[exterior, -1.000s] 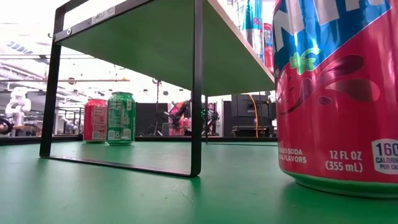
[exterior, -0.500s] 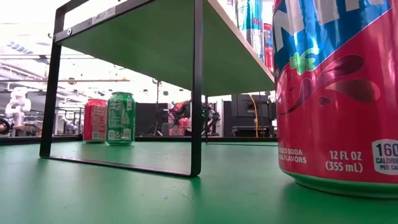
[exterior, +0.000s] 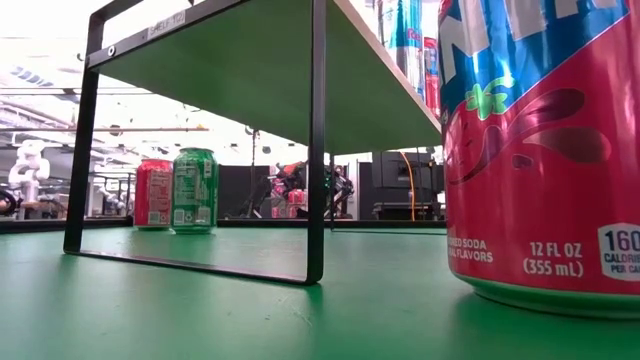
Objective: Sort soda cans
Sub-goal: Put the red soda can on the shelf and align it with the other red soda cans
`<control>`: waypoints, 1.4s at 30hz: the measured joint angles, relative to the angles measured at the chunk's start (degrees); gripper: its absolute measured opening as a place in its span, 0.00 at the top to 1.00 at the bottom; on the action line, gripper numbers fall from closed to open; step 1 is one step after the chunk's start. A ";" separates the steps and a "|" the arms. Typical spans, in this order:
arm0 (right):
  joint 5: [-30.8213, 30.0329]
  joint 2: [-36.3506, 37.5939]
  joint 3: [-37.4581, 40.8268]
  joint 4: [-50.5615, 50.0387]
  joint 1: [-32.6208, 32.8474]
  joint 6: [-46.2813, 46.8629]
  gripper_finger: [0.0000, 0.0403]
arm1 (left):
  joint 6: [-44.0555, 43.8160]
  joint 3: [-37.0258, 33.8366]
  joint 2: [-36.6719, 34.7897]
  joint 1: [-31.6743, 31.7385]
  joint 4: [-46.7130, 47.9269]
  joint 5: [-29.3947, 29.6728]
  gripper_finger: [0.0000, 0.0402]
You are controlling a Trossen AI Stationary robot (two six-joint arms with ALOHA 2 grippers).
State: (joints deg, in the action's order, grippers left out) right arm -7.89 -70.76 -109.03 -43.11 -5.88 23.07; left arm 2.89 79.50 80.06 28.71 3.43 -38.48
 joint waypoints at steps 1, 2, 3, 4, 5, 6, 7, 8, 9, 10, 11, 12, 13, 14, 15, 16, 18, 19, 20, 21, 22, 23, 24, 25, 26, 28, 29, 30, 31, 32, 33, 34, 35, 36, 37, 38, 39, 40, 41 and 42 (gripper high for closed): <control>-0.03 0.02 0.00 0.00 -0.22 0.00 0.05 | 0.96 0.05 0.55 0.03 -0.14 0.25 0.30; -0.04 0.02 0.00 -0.02 -0.46 0.00 0.05 | 1.96 0.07 1.26 0.30 -0.02 0.52 0.30; -0.07 0.04 0.00 -0.03 -0.62 -0.09 0.05 | 2.62 0.05 2.07 0.66 0.41 0.47 0.30; -0.07 0.04 0.00 -0.04 -0.88 -0.18 0.05 | 3.46 0.00 2.99 1.06 0.79 0.41 0.30; -0.09 0.07 0.00 -0.02 -1.16 -0.20 0.05 | 3.92 -0.04 3.98 1.51 0.79 0.37 0.30; -0.07 0.09 0.00 -0.02 -1.44 -0.20 0.05 | 4.21 -0.04 4.88 1.98 0.53 -0.06 0.30; -0.01 0.13 0.00 -0.02 -1.71 -0.20 0.05 | 4.49 -0.04 5.71 2.49 0.34 -0.88 0.30; 0.09 0.13 0.00 -0.02 -1.97 -0.20 0.05 | 4.53 -0.03 6.52 2.97 0.39 -1.85 0.30; 0.10 0.13 0.00 -0.02 -2.15 -0.32 0.05 | 4.53 -0.03 7.39 3.31 0.38 -2.88 0.30; 0.12 0.12 0.00 -0.02 -2.36 -0.66 0.05 | 4.51 -0.04 8.26 3.60 0.30 -4.15 0.30; 0.12 0.11 0.00 -0.03 -2.51 -1.17 0.05 | 4.13 -0.28 9.02 3.92 0.05 -5.11 0.30; 0.13 0.11 0.00 -0.03 -2.70 -1.47 0.05 | 3.95 -0.65 9.75 4.18 -0.08 -5.79 0.30; 0.12 0.11 0.00 -0.02 -2.91 -1.62 0.05 | 3.88 -0.92 10.47 4.33 -0.06 -6.27 0.30; 0.14 0.11 0.00 -0.02 -3.17 -1.68 0.05 | 3.90 -1.23 11.14 4.53 -0.17 -6.57 0.30; 0.15 0.11 0.00 0.00 -3.43 -1.69 0.05 | 3.87 -1.65 11.54 4.76 -0.31 -6.91 0.30; 0.14 0.11 0.00 0.00 -3.62 -1.70 0.05 | 3.68 -2.24 11.90 4.80 -0.68 -7.32 0.30; 0.15 0.11 0.00 -0.02 -3.89 -1.69 0.05 | 3.49 -3.47 12.24 4.81 -2.00 -7.67 0.30; 0.14 0.11 0.00 -0.02 -3.92 -1.70 0.05 | 3.52 -4.03 12.24 4.74 -2.08 -7.71 0.30; 0.14 0.11 0.00 -0.01 -3.92 -1.68 0.05 | 3.50 -4.55 12.24 4.64 -1.92 -7.92 0.30; 0.14 0.11 0.00 0.00 -3.92 -1.52 0.05 | 3.49 -4.95 12.24 4.58 -1.84 -8.09 0.30; 0.16 0.11 0.00 0.00 -3.92 -1.43 0.05 | 3.50 -5.25 12.24 4.54 -1.80 -8.04 0.30; 0.17 0.11 0.00 -0.01 -3.91 -1.40 0.05 | 3.50 -5.62 12.24 4.55 -1.81 -7.94 0.30; 0.17 0.11 0.00 -0.02 -3.90 -1.38 0.05 | 3.51 -5.99 12.24 4.59 -1.85 -7.39 0.30; 0.17 0.11 0.00 0.00 -3.90 -1.35 0.05 | 3.57 -6.28 12.24 4.58 -1.94 -6.44 0.30; 0.17 0.09 0.00 0.00 -3.90 -1.31 0.05 | 3.68 -6.66 12.24 4.52 -2.26 -5.63 0.30; 0.17 0.09 0.00 0.00 -3.92 -1.33 0.05 | 3.90 -7.46 12.24 4.40 -2.12 -4.45 0.30; 0.17 0.09 0.00 0.00 -3.92 -1.45 0.05 | 3.87 -7.83 12.24 4.25 -2.15 -4.18 0.30; 0.17 0.09 0.00 -0.01 -3.92 -1.56 0.05 | 3.89 -8.12 12.24 4.02 -2.26 -3.76 0.30; 0.17 0.09 0.00 -0.02 -3.92 -1.66 0.05 | 3.90 -8.34 12.24 3.74 -2.42 -3.30 0.30; 0.17 0.09 0.00 -0.02 -3.92 -1.68 0.05 | 3.91 -8.44 12.24 3.38 -2.52 -2.82 0.30; 0.17 0.09 0.00 0.00 -3.92 -1.74 0.05 | 3.95 -8.46 12.24 3.03 -2.59 -2.16 0.30; 0.17 0.09 0.00 -0.02 -3.92 -1.99 0.05 | 3.98 -8.46 12.24 2.75 -2.83 -1.76 0.30; 0.12 0.04 0.00 0.00 -3.92 -2.30 0.05 | 3.98 -8.46 12.24 2.47 -3.13 -1.56 0.30; 0.04 -0.02 0.00 0.00 -3.92 -2.60 0.05 | 4.00 -8.46 12.24 2.15 -3.53 -1.31 0.30; -0.10 -0.06 -0.02 0.00 -3.92 -2.74 0.05 | 4.03 -8.48 12.24 1.81 -4.20 -0.91 0.30; -0.51 -0.10 -0.02 -0.02 -3.92 -2.75 0.05 | 4.06 -8.48 12.24 1.57 -4.91 -0.40 0.30; -1.03 -0.11 -0.02 -0.02 -3.92 -2.79 0.05 | 4.18 -8.48 12.24 1.35 -5.37 0.21 0.30; -1.08 -0.11 -0.02 -0.02 -3.92 -2.78 0.05 | 4.93 -8.48 12.24 1.09 -5.34 0.95 0.30; -1.09 -0.11 -0.02 -0.01 -3.92 -2.79 0.05 | 5.61 -8.48 12.21 0.87 -5.09 1.78 0.30; -1.12 -0.10 -0.02 0.00 -3.92 -2.78 0.05 | 6.48 -8.48 12.21 0.77 -4.70 2.44 0.30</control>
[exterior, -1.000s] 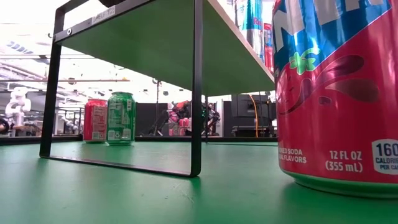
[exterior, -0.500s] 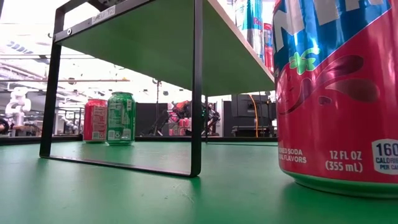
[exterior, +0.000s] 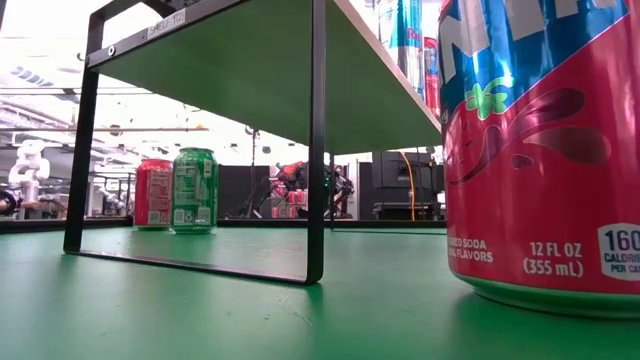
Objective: Sort soda cans
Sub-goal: Put the red soda can on the shelf and align it with the other red soda cans
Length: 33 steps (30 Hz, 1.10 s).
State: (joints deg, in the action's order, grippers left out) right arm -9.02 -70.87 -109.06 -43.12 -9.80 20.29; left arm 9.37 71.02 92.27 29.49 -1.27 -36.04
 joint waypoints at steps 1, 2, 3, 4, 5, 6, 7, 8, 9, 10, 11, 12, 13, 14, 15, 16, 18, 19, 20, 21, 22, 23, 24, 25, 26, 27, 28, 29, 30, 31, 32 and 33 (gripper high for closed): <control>0.00 0.02 0.00 0.00 0.00 0.00 0.05 | 0.33 0.00 0.03 -0.06 0.32 0.32 0.30; 0.00 0.02 0.00 0.00 0.00 0.00 0.05 | 0.43 0.00 0.30 -0.06 0.21 0.31 0.30; 0.00 0.02 0.00 -0.01 0.00 0.00 0.05 | 0.36 0.00 0.61 -0.03 -0.48 0.21 0.30; 0.02 0.00 0.00 -0.02 0.00 0.02 0.05 | 0.22 0.00 0.95 -0.01 -1.05 0.19 0.30; 0.02 0.00 0.00 -0.02 0.00 0.08 0.05 | 0.17 0.00 1.25 -0.01 -1.00 0.19 0.30; 0.02 0.00 0.00 -0.01 0.00 0.12 0.05 | 0.16 0.00 1.55 -0.01 -0.75 0.13 0.30; 0.02 0.02 0.00 0.00 0.00 0.14 0.05 | 0.17 0.00 1.85 0.01 -0.70 0.14 0.30; 0.02 0.02 0.00 0.00 0.00 0.16 0.05 | 0.17 0.00 2.10 0.01 -0.71 0.15 0.30; 0.02 0.02 0.00 0.00 0.00 0.20 0.05 | 0.16 0.00 2.35 0.01 -0.73 0.09 0.30; 0.02 0.02 0.00 -0.01 0.00 0.22 0.05 | 0.15 0.00 2.58 0.01 -0.92 -0.11 0.30; 0.02 0.02 0.00 -0.02 0.00 0.23 0.05 | 0.15 0.00 2.77 0.01 -1.10 -0.46 0.30; 0.02 0.02 0.00 -0.02 0.00 0.22 0.05 | 0.15 0.00 2.84 0.01 -1.22 -0.76 0.30; 0.02 0.02 0.00 -0.01 0.00 0.22 0.05 | 0.15 0.00 2.86 0.01 -1.20 -0.80 0.30; 0.02 0.02 0.00 0.00 0.00 0.24 0.05 | 0.17 0.00 2.86 0.01 -1.13 -0.89 0.30; 0.02 0.02 0.00 0.00 0.00 0.24 0.05 | 0.21 0.00 2.86 0.01 -1.13 -0.95 0.29; 0.02 0.02 0.00 0.00 0.00 0.24 0.05 | 0.21 0.00 2.86 0.01 -1.11 -0.95 0.29; 0.02 0.02 0.00 -0.02 0.00 0.22 0.05 | 0.17 0.00 2.86 0.01 -1.04 -0.97 0.28; 0.02 0.02 0.00 -0.02 0.00 0.22 0.05 | 0.17 0.00 2.86 0.01 -1.04 -0.97 0.27; 0.02 0.02 0.00 0.00 0.00 0.22 0.05 | 0.22 0.00 2.86 0.00 -1.01 -0.97 0.26; 0.02 0.02 0.00 -0.01 0.00 0.22 0.05 | 0.47 0.00 2.86 0.00 -0.99 -0.95 0.25; 0.02 0.02 0.00 -0.02 0.00 0.21 0.05 | 0.76 0.00 2.86 -0.01 -0.97 -0.83 0.24; 0.02 0.02 0.00 -0.02 0.00 0.17 0.05 | 1.31 0.00 2.86 -0.01 -0.95 -0.42 0.23; 0.01 0.02 0.00 -0.02 0.00 0.15 0.05 | 1.53 0.00 2.86 -0.01 -0.99 -0.12 0.22; 0.02 0.02 0.00 -0.02 0.00 0.13 0.05 | 1.54 0.00 2.86 -0.01 -0.98 -0.08 0.22; 0.02 0.02 0.00 -0.02 0.00 0.11 0.05 | 1.54 0.00 2.86 -0.01 -0.92 -0.06 0.21; 0.02 0.02 0.00 -0.02 0.00 0.09 0.05 | 1.54 0.00 2.86 -0.01 -0.81 0.09 0.20; 0.02 0.02 0.00 -0.02 0.00 0.07 0.05 | 1.56 0.00 2.87 -0.01 -0.76 0.30 0.19; 0.02 0.02 0.00 -0.02 0.00 0.07 0.05 | 1.57 0.00 2.90 -0.01 -0.71 0.59 0.19; 0.02 0.02 0.00 -0.02 0.00 0.07 0.05 | 1.58 0.00 2.93 -0.01 -0.77 0.76 0.18; 0.02 0.02 0.00 -0.02 0.00 0.07 0.05 | 1.69 0.00 2.93 -0.01 -0.70 0.81 0.17; 0.02 0.02 0.00 -0.04 0.00 0.05 0.05 | 2.00 0.00 2.93 -0.01 -0.57 1.09 0.16; 0.02 0.02 0.00 -0.04 0.00 0.04 0.05 | 2.67 0.02 2.93 -0.01 -0.34 1.30 0.15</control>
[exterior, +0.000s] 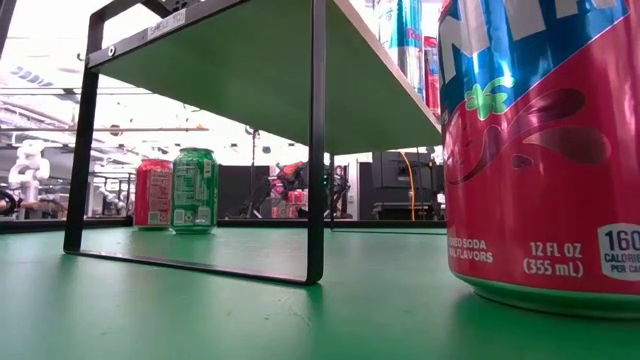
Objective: Sort soda cans
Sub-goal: Put the red soda can on the shelf and align it with the other red soda cans, then adjust the red soda cans on the shelf
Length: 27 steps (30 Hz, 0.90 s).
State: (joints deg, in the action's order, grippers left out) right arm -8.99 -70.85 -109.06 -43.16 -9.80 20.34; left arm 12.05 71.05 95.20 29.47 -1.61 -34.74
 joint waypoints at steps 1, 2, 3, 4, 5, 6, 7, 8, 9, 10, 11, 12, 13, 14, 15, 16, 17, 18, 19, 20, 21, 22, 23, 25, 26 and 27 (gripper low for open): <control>0.00 0.00 0.00 0.00 0.00 0.00 0.05 | 1.09 0.00 0.00 -0.09 0.66 0.26 0.14; 0.00 0.00 0.00 0.00 0.00 0.00 0.05 | 1.98 0.00 0.00 -0.22 1.22 0.68 0.13; 0.00 0.00 0.00 -0.01 0.00 0.00 0.05 | 2.26 0.00 0.00 -0.30 1.39 1.36 0.11; 0.00 0.00 0.00 -0.02 0.00 0.00 0.05 | 2.26 0.00 0.00 -0.33 1.38 1.81 0.10; 0.00 0.00 0.00 -0.06 0.00 0.00 0.05 | 2.25 0.00 0.00 -0.33 1.29 1.89 0.08; 0.00 0.00 0.00 -0.18 0.01 0.00 0.05 | 2.18 0.00 0.00 -0.36 1.25 1.91 0.07; 0.00 0.00 0.00 -0.45 0.02 0.00 0.05 | 1.98 0.00 -0.07 -0.37 1.36 1.92 0.06; 0.00 0.00 0.00 -0.71 0.02 0.00 0.05 | 1.98 0.00 -0.30 -0.37 1.89 2.04 0.04; 0.00 0.00 0.00 -1.01 0.02 0.01 0.05 | 1.95 0.00 -0.46 -0.37 2.47 2.05 0.04; 0.00 0.00 0.00 -1.54 0.02 0.16 0.05 | 1.95 0.00 -0.72 -0.37 2.65 2.07 0.03; 0.00 0.00 0.00 -2.40 0.02 0.58 0.05 | 1.85 0.00 -1.16 -0.37 3.33 2.07 0.03; 0.02 0.00 0.00 -3.49 0.02 1.17 0.05 | 1.88 0.00 -1.61 -0.37 4.41 2.07 0.03; 0.00 0.00 0.00 -4.61 0.02 1.76 0.05 | 1.91 0.00 -1.96 -0.37 5.05 2.11 0.03; -0.04 0.00 0.00 -5.88 0.02 2.43 0.05 | 1.91 0.03 -2.29 -0.37 5.68 2.29 0.03; -0.20 0.00 0.00 -7.49 0.02 3.12 0.05 | 1.91 0.04 -2.61 -0.37 6.64 2.59 0.03; -0.26 0.00 0.00 -9.13 0.02 4.02 0.05 | 1.89 0.04 -2.94 -0.37 7.67 3.12 0.03; -0.27 0.00 0.00 -10.76 0.02 4.94 0.05 | 1.89 0.04 -3.31 -0.37 8.68 3.75 0.03; -0.32 0.00 0.00 -12.49 0.02 5.92 0.05 | 1.89 0.04 -3.78 -0.37 9.68 4.41 0.03; -0.57 0.00 0.00 -14.29 0.02 6.78 0.05 | 1.87 0.04 -4.31 -0.37 10.38 4.77 0.03; -1.33 0.00 0.00 -15.89 0.03 7.48 0.05 | 1.83 0.04 -4.88 -0.37 11.12 4.99 0.03; -1.73 0.00 0.00 -17.32 0.02 8.01 0.05 | 1.82 0.04 -5.28 -0.37 11.63 5.15 0.03; -1.74 0.00 0.00 -18.81 0.03 8.44 0.05 | 1.59 0.04 -5.66 -0.37 11.87 5.28 0.03; -1.68 0.00 0.00 -20.50 0.05 8.85 0.05 | 0.50 0.04 -6.09 -0.37 12.31 5.41 0.03; -1.64 0.00 0.00 -24.00 0.35 9.77 0.05 | -1.91 0.04 -7.03 -0.37 13.08 6.29 0.03; -1.64 0.00 0.00 -25.72 0.61 10.28 0.05 | -3.03 0.04 -7.58 -0.37 12.89 6.77 0.03; -1.58 0.00 0.00 -27.46 0.96 10.74 0.06 | -3.96 0.04 -8.33 -0.37 13.01 7.17 0.03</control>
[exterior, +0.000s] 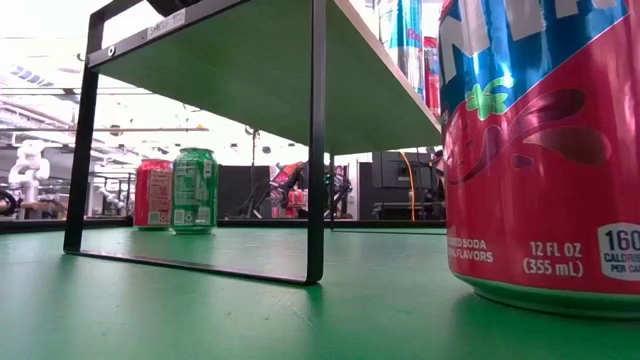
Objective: Sort soda cans
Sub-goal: Adjust the red soda cans on the shelf
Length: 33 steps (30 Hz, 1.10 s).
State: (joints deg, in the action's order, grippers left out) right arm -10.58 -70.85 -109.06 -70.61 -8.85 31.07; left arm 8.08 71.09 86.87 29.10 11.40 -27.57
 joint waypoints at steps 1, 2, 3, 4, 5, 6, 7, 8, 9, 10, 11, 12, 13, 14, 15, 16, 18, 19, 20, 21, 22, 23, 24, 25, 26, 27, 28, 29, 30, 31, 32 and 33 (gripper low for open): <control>0.03 0.00 0.00 -1.63 0.36 0.38 0.07 | -0.54 0.00 -0.77 0.00 0.47 0.71 0.03; 0.03 0.00 0.00 -3.11 0.70 0.67 0.08 | -1.38 0.00 -1.30 -0.08 0.51 1.50 0.03; 0.02 0.00 0.01 -4.48 0.96 0.79 0.10 | -1.74 0.02 -1.77 -0.32 0.50 2.26 0.03; -0.04 0.00 0.11 -5.79 1.21 0.80 0.11 | -2.09 0.02 -2.21 -0.37 0.94 2.82 0.03; -0.06 0.07 0.59 -6.79 1.48 0.74 0.13 | -2.87 0.02 -2.79 -0.44 1.70 3.65 0.03; -0.08 0.11 1.29 -7.61 1.71 0.74 0.15 | -3.60 0.00 -3.27 -0.53 1.97 3.99 0.03; -0.10 0.11 2.18 -8.36 1.93 0.74 0.17 | -4.82 0.00 -3.58 -0.73 1.61 4.07 0.03; -0.12 0.11 3.30 -8.79 2.16 0.72 0.19 | -6.16 0.00 -3.98 -0.95 1.39 4.07 0.03; -0.03 0.09 4.47 -8.83 2.38 0.70 0.21 | -7.36 0.00 -4.38 -1.19 1.62 4.03 0.03; 0.04 0.03 5.78 -8.58 2.67 0.70 0.23 | -8.53 0.00 -4.73 -1.62 1.89 3.86 0.03; 0.09 0.02 7.25 -8.13 3.00 0.80 0.25 | -9.52 0.00 -5.06 -2.26 1.90 3.48 0.04; 0.12 0.02 8.77 -7.42 3.29 1.07 0.27 | -10.57 0.00 -5.35 -3.01 1.81 2.95 0.06; 0.16 0.02 10.24 -6.53 3.56 1.43 0.29 | -11.25 0.00 -5.66 -3.94 1.83 2.51 0.07; 0.19 0.02 11.70 -5.65 3.81 1.93 0.30 | -12.17 0.00 -6.06 -4.88 2.03 2.37 0.09; 0.21 0.00 12.90 -5.28 4.07 2.53 0.32 | -12.48 0.00 -6.38 -5.92 2.67 2.21 0.11; 0.25 -0.02 14.00 -5.11 4.29 3.05 0.33 | -12.75 0.00 -6.54 -7.13 3.26 2.14 0.13; 0.25 -0.01 16.06 -4.76 4.70 4.26 0.36 | -13.43 0.00 -6.58 -9.44 4.28 2.15 0.17; 0.27 0.00 16.92 -4.69 4.90 4.85 0.38 | -13.72 0.00 -6.50 -10.68 5.32 2.17 0.19; 0.27 0.00 17.64 -4.63 5.04 5.27 0.39 | -13.73 0.00 -6.43 -11.96 6.04 2.21 0.21; 0.27 0.00 18.32 -4.55 5.24 5.54 0.40 | -13.54 0.00 -6.33 -13.27 6.20 2.40 0.24; 0.31 0.00 19.02 -4.43 5.43 5.69 0.42 | -12.87 0.00 -6.05 -14.56 6.03 2.98 0.26; 0.29 0.00 19.70 -4.09 5.65 5.75 0.43 | -11.58 0.00 -5.75 -15.94 5.64 4.00 0.29; 0.31 0.00 20.34 -3.59 5.94 5.72 0.44 | -10.10 0.00 -5.56 -17.05 5.59 5.41 0.32; 0.34 0.00 20.87 -3.30 6.21 5.66 0.45 | -8.47 -0.02 -5.44 -18.03 5.90 6.86 0.34; 0.34 0.00 21.29 -3.14 6.54 5.55 0.46 | -6.93 -0.04 -5.40 -18.89 5.96 8.35 0.37; 0.34 0.00 21.59 -2.88 6.80 5.52 0.47 | -5.56 -0.04 -5.36 -19.68 5.79 9.65 0.40; 0.34 0.00 21.84 -2.57 7.05 5.53 0.48 | -4.54 -0.01 -5.10 -20.35 5.43 10.83 0.43; 0.34 0.00 22.04 -2.33 7.24 5.59 0.49 | -3.99 0.02 -4.91 -20.82 5.23 11.80 0.45; 0.34 0.00 22.13 -2.28 7.40 5.72 0.50 | -3.49 0.01 -4.75 -21.12 5.53 12.58 0.48; 0.34 0.00 22.18 -2.09 7.54 5.81 0.50 | -3.16 -0.06 -4.54 -21.25 5.85 13.24 0.51; 0.34 0.00 22.18 -1.86 7.73 5.97 0.51 | -3.10 -0.07 -3.97 -21.40 5.44 13.86 0.53; 0.34 0.00 22.18 -1.60 7.86 6.11 0.51 | -2.98 -0.02 -3.21 -21.42 3.97 14.20 0.56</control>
State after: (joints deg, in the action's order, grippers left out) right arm -10.24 -70.85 -86.87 -72.22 -0.99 37.18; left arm 5.10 71.07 83.66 7.68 15.37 -13.37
